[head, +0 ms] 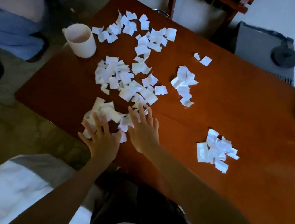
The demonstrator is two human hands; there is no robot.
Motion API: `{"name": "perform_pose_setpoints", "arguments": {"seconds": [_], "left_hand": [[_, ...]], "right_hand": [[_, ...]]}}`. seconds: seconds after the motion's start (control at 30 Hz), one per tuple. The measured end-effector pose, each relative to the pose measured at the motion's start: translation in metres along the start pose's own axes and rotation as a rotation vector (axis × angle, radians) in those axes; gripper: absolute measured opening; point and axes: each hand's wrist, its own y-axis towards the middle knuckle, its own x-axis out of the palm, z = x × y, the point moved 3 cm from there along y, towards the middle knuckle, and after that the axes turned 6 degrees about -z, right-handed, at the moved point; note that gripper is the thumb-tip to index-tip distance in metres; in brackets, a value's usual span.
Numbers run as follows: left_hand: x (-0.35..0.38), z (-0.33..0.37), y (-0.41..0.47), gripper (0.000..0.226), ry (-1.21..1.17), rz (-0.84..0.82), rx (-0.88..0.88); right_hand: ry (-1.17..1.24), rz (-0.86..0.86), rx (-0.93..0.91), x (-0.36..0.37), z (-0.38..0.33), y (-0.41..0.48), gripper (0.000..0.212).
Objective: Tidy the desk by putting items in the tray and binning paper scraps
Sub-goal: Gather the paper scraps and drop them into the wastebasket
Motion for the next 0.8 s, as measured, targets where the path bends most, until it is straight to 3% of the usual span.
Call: {"name": "perform_pose_setpoints", "arguments": {"seconds": [0.1,0.2,0.33,0.57,0.8], "left_hand": [[-0.009,-0.004,0.035,0.08,0.051,0.012,0.113],[-0.008,0.004,0.061,0.082,0.104,0.029,0.332],[-0.003,0.023,0.078,0.068,0.137,0.081,0.528],[0.008,0.087,0.054,0.074,0.125,0.098,0.676],[0.028,0.165,0.008,0.056,0.202,-0.111,0.667]], "right_hand": [[-0.091,-0.005,0.06,0.004,-0.009,0.023,0.063],[-0.137,-0.048,0.117,0.005,0.0,0.03,0.067],[-0.189,-0.08,0.137,0.006,0.023,0.024,0.08],[-0.154,-0.13,0.23,-0.001,0.078,-0.011,0.088],[-0.016,-0.064,0.43,-0.001,0.153,-0.06,0.064]]}}
